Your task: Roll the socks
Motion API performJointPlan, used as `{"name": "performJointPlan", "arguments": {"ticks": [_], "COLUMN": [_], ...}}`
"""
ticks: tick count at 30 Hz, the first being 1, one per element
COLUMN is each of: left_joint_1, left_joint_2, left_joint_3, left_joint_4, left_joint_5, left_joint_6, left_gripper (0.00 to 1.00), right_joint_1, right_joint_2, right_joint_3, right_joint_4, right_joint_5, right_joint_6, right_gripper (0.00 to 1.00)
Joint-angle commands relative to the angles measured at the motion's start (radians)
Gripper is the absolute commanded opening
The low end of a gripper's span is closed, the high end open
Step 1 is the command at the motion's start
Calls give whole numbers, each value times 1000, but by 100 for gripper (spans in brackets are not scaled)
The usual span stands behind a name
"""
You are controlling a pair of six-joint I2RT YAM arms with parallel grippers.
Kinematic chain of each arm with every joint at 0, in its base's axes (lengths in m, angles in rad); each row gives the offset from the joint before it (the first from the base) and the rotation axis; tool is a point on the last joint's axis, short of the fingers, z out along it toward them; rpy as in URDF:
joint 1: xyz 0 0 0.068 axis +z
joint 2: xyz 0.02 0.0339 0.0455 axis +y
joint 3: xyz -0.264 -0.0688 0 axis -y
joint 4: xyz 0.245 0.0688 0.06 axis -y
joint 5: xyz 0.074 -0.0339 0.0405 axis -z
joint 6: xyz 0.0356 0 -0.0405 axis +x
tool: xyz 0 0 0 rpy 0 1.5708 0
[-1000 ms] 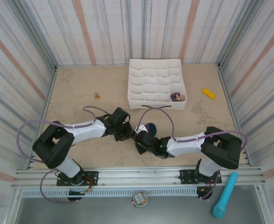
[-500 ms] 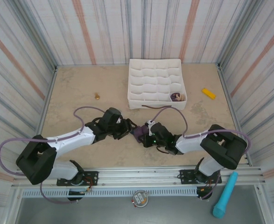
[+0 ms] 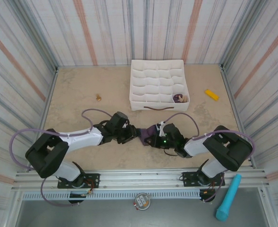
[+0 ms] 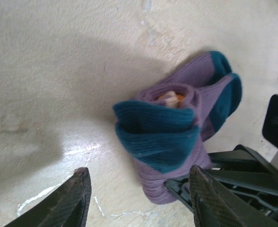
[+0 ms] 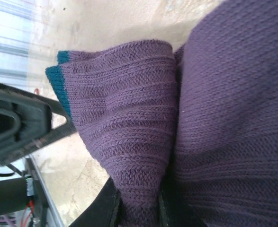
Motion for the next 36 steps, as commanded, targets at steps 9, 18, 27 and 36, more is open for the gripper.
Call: {"name": "performJointPlan", "arguments": {"ticks": [9, 18, 27, 36], "left_joint_1": [-44, -50, -49, -48], "left_joint_2": [144, 241, 289, 216], "left_joint_3": [66, 108, 162, 293], "left_joint_4": [83, 154, 57, -339], "left_joint_5": [-3, 13, 11, -99], "left_joint_6": [-1, -29, -52, 13], "left_gripper": [52, 52, 10, 0], "right_joint_1": [-74, -104, -113, -58], "right_joint_2": [61, 138, 98, -235], "right_joint_3": [-79, -79, -72, 108], "right_joint_4": [-230, -129, -144, -672], "right_joint_5": [-69, -116, -133, 94], "right_joint_6": [125, 139, 108, -121], "right_gripper": [0, 0, 14, 52]}}
